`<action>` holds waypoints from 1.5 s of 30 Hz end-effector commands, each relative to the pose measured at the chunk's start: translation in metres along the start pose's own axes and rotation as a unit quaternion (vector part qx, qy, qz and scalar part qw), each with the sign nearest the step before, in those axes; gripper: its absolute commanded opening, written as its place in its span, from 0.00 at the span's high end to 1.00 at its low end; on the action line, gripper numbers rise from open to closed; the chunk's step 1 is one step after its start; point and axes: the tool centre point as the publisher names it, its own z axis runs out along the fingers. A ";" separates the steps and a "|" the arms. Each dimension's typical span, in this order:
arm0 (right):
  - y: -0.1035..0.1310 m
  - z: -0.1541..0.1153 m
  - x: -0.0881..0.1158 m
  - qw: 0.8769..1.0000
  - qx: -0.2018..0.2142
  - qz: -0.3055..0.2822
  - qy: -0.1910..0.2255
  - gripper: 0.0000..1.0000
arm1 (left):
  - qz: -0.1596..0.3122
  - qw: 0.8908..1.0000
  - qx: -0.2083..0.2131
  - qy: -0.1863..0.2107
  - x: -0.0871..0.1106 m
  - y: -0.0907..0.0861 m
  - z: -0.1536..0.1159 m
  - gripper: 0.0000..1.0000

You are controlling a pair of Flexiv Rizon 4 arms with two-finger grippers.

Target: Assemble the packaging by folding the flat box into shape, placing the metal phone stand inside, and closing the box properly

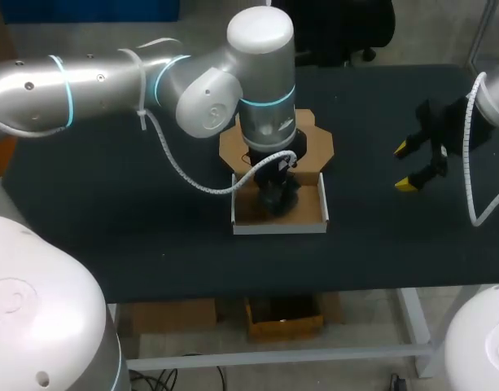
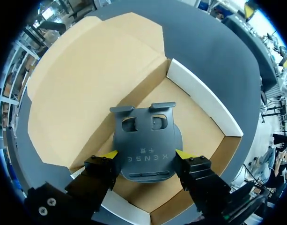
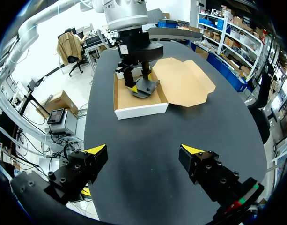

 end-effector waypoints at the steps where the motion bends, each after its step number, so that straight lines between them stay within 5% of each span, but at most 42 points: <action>1: -0.001 0.000 0.000 1.000 -0.002 -0.001 0.001 0.00 | -0.001 1.000 0.000 -0.003 0.002 0.000 0.000 0.31; 5: -0.001 0.000 0.000 1.000 -0.002 -0.001 0.001 0.00 | -0.003 1.000 0.001 -0.002 0.000 0.001 -0.002 0.00; 16: -0.001 0.000 0.000 1.000 -0.002 -0.001 0.001 0.00 | -0.020 1.000 -0.002 -0.003 -0.002 0.008 -0.011 0.00; 24: -0.001 0.000 0.000 1.000 -0.002 -0.001 0.001 0.00 | -0.099 0.994 -0.039 -0.018 -0.003 -0.004 -0.018 0.00; 35: -0.001 0.000 0.000 1.000 -0.002 -0.001 0.001 0.00 | -0.177 0.981 -0.076 0.017 0.008 -0.005 -0.031 0.00; 45: -0.001 0.000 0.000 1.000 -0.002 -0.001 0.001 0.00 | -0.177 0.981 -0.079 0.022 0.006 -0.003 -0.034 0.00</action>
